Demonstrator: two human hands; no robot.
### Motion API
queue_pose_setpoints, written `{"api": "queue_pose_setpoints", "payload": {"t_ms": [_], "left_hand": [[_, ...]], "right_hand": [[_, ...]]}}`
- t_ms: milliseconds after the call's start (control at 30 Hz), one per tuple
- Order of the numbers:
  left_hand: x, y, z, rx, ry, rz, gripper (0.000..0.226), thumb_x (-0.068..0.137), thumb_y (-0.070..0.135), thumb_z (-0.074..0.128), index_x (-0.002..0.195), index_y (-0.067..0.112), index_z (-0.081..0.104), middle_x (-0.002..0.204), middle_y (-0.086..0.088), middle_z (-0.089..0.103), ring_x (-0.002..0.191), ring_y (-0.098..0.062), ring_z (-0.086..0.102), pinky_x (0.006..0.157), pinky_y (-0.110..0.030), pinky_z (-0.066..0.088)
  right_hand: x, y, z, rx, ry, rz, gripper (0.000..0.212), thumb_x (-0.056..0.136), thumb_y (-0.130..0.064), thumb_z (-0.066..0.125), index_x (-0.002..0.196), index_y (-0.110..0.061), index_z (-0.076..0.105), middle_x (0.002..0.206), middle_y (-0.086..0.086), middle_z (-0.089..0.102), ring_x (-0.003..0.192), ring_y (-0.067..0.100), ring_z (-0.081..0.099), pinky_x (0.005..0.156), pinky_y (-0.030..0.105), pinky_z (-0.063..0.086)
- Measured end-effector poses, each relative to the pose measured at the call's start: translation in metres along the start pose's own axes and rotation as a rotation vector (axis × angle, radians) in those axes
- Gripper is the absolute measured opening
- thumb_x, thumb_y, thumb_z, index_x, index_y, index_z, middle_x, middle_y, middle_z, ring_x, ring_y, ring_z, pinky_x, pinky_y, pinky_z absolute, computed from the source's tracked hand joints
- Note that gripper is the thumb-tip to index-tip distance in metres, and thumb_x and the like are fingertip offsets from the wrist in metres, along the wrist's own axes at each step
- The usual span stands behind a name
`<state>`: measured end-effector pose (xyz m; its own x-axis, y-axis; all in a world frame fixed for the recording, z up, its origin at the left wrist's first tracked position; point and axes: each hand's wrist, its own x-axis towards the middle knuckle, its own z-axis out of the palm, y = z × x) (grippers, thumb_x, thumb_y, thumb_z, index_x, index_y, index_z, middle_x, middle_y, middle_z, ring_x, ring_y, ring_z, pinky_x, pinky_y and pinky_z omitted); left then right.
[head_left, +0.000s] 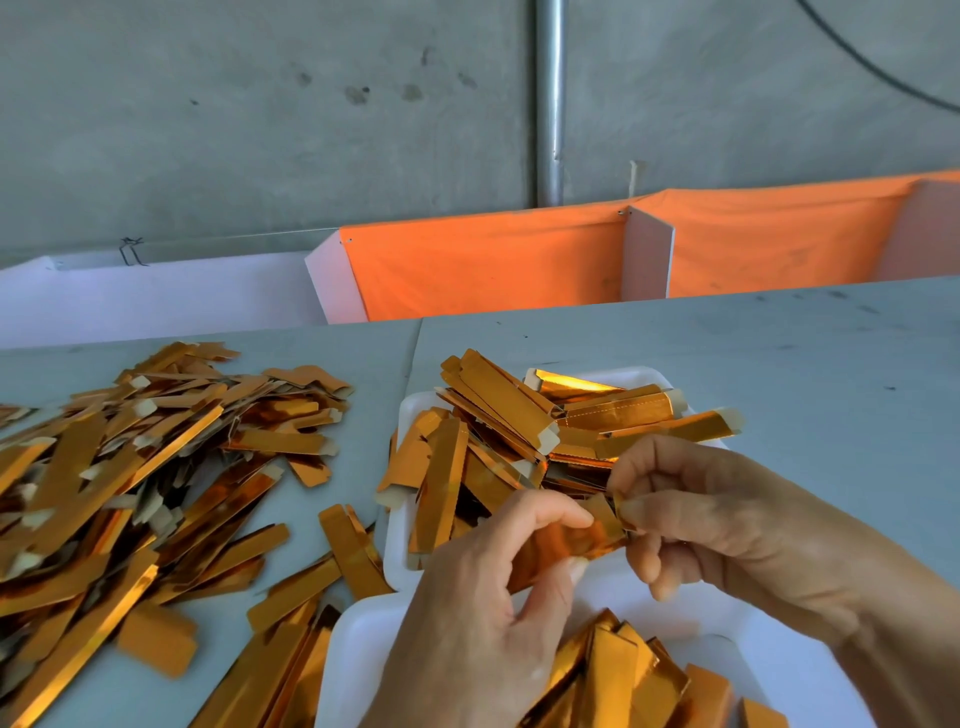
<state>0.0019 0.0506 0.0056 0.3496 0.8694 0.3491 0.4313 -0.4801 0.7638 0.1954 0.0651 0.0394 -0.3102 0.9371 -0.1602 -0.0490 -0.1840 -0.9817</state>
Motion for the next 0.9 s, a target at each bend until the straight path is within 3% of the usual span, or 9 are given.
{"api": "queue_pose_setpoints", "payload": {"t_ms": [167,333,567,800,900], "left_hand": [[0.0,0.0011,0.0002,0.002,-0.001,-0.007,0.034,0.089,0.023,0.062,0.103,0.051,0.051,0.097,0.025,0.065,0.097,0.004,0.06,0.075,-0.006,0.045],[0.0005,0.0019,-0.0001,-0.025,-0.014,-0.022,0.024,0.089,0.02,0.061,0.099,0.041,0.055,0.1,0.031,0.063,0.098,0.011,0.058,0.075,0.0,0.04],[0.0004,0.0001,0.0019,-0.009,-0.009,0.016,0.025,0.091,0.018,0.06,0.1,0.041,0.054,0.103,0.026,0.065,0.098,0.007,0.06,0.079,-0.004,0.043],[-0.0005,0.0017,0.0017,0.006,0.01,0.017,0.032,0.091,0.022,0.059,0.106,0.046,0.043,0.107,0.037,0.059,0.102,0.013,0.055,0.079,0.001,0.039],[-0.0009,0.0024,0.0038,0.029,0.032,0.02,0.037,0.085,0.035,0.056,0.11,0.055,0.036,0.11,0.043,0.052,0.105,0.018,0.051,0.081,0.002,0.038]], "right_hand": [[-0.0004,0.0002,0.0005,0.022,0.013,0.015,0.027,0.066,-0.007,0.068,0.089,0.0,0.057,0.057,0.02,0.059,0.044,0.021,0.056,0.042,0.022,0.049],[0.0008,0.0014,-0.0018,0.037,0.003,0.041,0.021,0.068,-0.005,0.072,0.084,-0.003,0.06,0.057,0.019,0.058,0.043,0.021,0.054,0.041,0.022,0.048],[0.0024,0.004,-0.0038,0.062,-0.001,0.051,0.017,0.064,-0.006,0.065,0.08,-0.004,0.062,0.055,0.017,0.057,0.044,0.021,0.052,0.04,0.023,0.048],[0.0009,0.0016,-0.0017,0.059,0.002,0.051,0.02,0.062,-0.005,0.065,0.081,-0.002,0.06,0.055,0.019,0.056,0.043,0.022,0.051,0.04,0.023,0.047],[0.0002,0.0014,0.0003,0.043,0.009,0.036,0.017,0.064,-0.007,0.064,0.08,-0.003,0.06,0.056,0.02,0.056,0.042,0.022,0.052,0.04,0.022,0.047]]}}
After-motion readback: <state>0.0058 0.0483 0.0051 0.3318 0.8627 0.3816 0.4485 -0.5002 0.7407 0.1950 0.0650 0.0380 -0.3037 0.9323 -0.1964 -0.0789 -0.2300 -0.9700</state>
